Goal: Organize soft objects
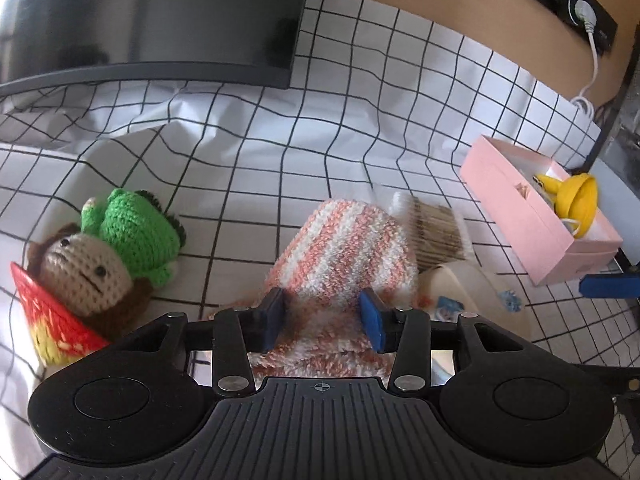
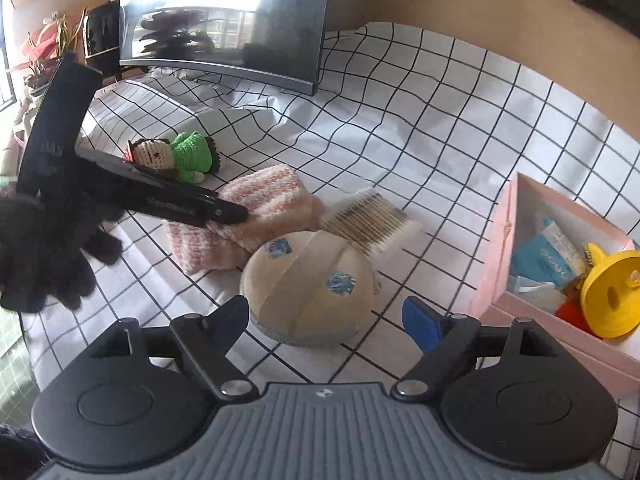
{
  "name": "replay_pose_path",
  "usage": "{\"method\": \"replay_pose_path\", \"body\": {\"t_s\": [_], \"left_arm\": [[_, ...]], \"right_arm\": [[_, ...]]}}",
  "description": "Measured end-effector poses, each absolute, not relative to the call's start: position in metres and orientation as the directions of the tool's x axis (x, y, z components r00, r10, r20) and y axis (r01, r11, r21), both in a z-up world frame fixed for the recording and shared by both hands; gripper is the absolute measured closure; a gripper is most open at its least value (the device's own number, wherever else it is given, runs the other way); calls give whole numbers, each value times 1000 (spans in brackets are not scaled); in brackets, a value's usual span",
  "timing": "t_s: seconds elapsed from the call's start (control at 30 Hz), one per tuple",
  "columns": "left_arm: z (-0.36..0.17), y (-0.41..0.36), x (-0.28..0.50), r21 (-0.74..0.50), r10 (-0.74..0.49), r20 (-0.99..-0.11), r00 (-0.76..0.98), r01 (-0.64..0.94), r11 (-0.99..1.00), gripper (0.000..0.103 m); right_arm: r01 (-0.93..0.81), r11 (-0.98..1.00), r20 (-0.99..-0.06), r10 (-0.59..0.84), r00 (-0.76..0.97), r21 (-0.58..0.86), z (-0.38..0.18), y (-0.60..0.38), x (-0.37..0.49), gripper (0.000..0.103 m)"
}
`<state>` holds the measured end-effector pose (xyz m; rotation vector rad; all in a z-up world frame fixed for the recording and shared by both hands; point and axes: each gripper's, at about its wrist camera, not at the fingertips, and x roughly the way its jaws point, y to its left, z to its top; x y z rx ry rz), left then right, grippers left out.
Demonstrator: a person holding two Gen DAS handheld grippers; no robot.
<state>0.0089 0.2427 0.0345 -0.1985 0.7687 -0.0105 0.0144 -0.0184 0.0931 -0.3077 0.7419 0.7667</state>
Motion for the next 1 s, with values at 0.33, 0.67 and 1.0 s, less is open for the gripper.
{"method": "replay_pose_path", "body": {"t_s": [0.33,0.67,1.0], "left_arm": [[59,268,-11,-187,-105,-654,749,-26,982,63],[41,280,30,-300,-298,-732,612,103,948,51],[44,246,18,-144,-230,-758,611,187,972,48]], "right_arm": [[-666,745,-697,484,530,11,88,-49,8,18],[-657,754,-684,471,557,-15,78,-67,-16,18],[-705,708,-627,563,539,30,110,-29,42,4]]}}
